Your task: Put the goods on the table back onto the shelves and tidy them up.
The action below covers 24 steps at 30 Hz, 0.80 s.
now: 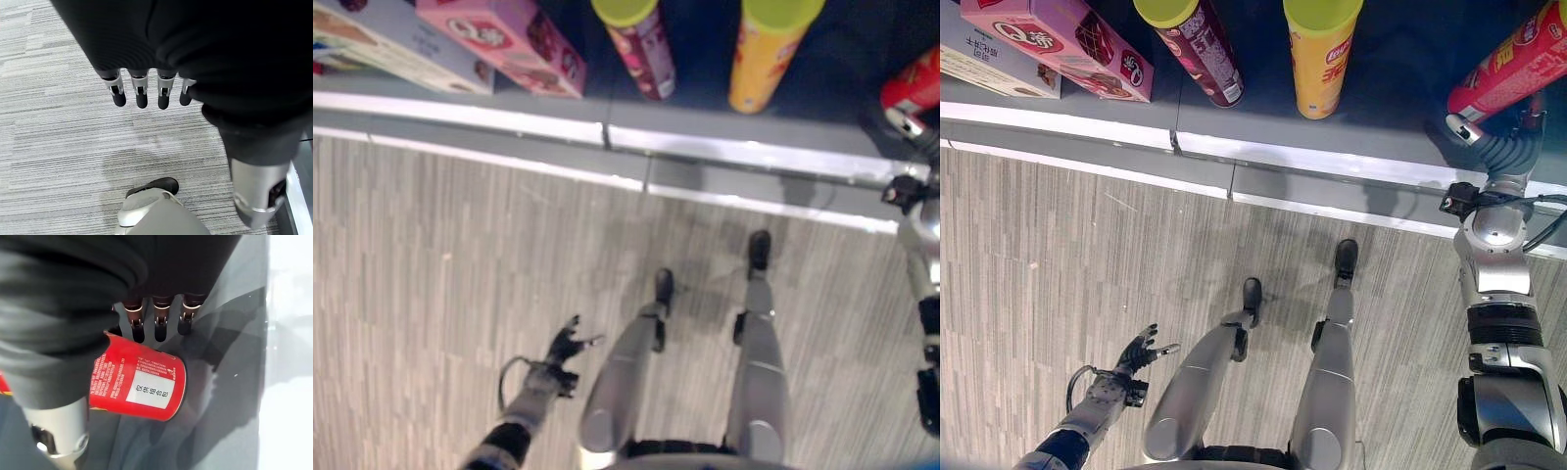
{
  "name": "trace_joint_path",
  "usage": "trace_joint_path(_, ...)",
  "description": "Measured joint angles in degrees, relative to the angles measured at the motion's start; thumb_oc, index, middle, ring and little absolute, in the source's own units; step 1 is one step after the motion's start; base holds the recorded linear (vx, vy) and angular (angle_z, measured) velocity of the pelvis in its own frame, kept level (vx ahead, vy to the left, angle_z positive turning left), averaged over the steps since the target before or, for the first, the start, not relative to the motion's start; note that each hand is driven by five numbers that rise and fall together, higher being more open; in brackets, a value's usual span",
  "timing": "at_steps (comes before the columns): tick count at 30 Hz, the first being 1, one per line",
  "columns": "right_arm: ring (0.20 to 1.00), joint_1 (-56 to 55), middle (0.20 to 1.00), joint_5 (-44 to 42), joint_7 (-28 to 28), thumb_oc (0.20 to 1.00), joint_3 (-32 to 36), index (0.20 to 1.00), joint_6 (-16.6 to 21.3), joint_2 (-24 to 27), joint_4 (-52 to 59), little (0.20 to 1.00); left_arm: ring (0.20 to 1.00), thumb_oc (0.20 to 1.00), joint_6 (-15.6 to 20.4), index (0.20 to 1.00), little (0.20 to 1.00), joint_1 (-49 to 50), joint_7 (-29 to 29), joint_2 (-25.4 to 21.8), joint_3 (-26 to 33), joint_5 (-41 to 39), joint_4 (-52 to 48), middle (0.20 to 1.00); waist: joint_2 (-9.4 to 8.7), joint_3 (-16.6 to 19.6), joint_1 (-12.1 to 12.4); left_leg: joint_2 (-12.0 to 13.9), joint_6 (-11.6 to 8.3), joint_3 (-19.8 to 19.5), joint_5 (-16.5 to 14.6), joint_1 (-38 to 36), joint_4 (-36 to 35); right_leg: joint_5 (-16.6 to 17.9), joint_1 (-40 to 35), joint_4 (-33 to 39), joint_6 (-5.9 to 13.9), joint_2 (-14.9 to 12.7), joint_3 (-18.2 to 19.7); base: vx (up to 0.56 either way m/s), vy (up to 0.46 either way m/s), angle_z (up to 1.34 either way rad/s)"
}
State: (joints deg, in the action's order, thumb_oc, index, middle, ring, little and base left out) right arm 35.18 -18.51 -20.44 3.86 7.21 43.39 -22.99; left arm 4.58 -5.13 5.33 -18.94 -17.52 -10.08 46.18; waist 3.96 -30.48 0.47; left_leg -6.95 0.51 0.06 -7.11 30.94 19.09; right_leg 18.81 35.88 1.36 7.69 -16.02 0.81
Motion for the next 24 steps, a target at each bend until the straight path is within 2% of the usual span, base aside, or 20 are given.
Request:
trace_joint_path(5, 1.0, -0.1, 1.0, 0.0, 0.3, 1.0, -1.1, 1.0, 0.0, -0.2, 1.0, 1.0, 1.0, 1.0, 0.0, 1.0, 1.0, 0.0, 0.1, 0.2, 0.0, 0.0, 1.1, 1.0, -0.13, 0.0, 0.0, 0.0, 0.0, 0.0, 0.0, 0.0, 0.0, -0.6, 0.0, 0.0, -0.78, 0.0, 0.0, 0.0, 0.0, 0.0)
trace_joint_path(24, 1.0, -2.2, 1.0, 2.5, 1.4, 1.0, -1.2, 1.0, -0.1, -0.2, 3.1, 1.0, 1.0, 1.0, 0.1, 1.0, 1.0, 0.0, 0.1, 0.2, 0.0, 0.0, 0.8, 1.0, -0.4, -0.1, 0.0, 0.1, -0.02, -0.1, 0.0, 0.0, 0.0, -0.6, -0.1, 0.1, -0.81, 0.0, -0.1, 0.0, 0.0, 0.0)
